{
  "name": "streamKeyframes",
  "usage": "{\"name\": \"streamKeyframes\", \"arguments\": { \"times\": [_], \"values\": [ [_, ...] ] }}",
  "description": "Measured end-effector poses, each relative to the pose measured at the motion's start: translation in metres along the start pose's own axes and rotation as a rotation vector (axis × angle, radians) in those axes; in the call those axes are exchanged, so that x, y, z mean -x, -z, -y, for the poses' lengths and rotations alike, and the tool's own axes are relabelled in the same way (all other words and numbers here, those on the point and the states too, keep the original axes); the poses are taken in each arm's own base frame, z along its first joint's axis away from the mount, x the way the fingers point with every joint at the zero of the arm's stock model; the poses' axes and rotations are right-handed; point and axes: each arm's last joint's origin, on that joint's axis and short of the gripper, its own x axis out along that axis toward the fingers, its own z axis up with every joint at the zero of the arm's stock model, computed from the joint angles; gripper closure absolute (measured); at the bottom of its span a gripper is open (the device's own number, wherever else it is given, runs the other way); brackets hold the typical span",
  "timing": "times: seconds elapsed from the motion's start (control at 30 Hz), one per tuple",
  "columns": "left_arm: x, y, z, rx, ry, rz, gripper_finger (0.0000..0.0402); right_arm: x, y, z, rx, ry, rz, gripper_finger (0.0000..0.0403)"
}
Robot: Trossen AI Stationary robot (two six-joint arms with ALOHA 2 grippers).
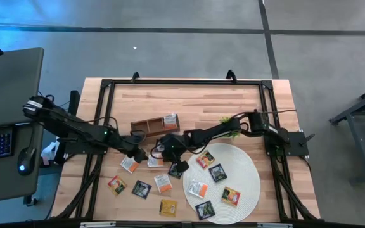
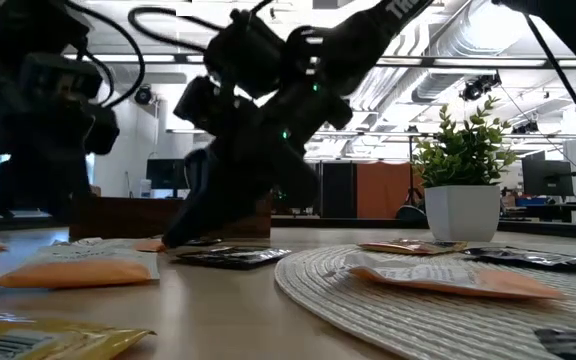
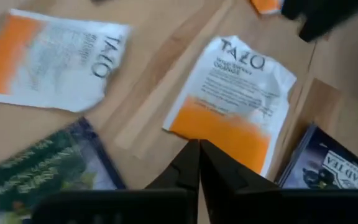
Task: Pick & Place Tea
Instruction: Put the white tea bag into the right section of the wooden organizer
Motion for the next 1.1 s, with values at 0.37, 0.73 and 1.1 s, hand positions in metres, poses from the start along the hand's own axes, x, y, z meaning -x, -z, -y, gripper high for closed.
{"name": "streamKeyframes", "arguments": {
  "times": [0.37, 0.73, 1.1],
  "values": [
    [-0.011, 0.003, -0.006, 0.071, -0.057, -0.056, 0.0236, -0.008, 0.010, 0.005, 0.001, 0.025, -0.013, 0.0400],
    [-0.017, 0.002, -0.006, 0.002, -0.054, -0.050, 0.0253, -0.010, 0.008, 0.008, 0.032, 0.112, -0.002, 0.0402],
    [-0.016, 0.001, -0.007, -0.079, -0.086, 0.008, 0.0394, -0.004, 0.006, 0.008, 0.026, 0.097, -0.027, 0.0402]
  ]
}}
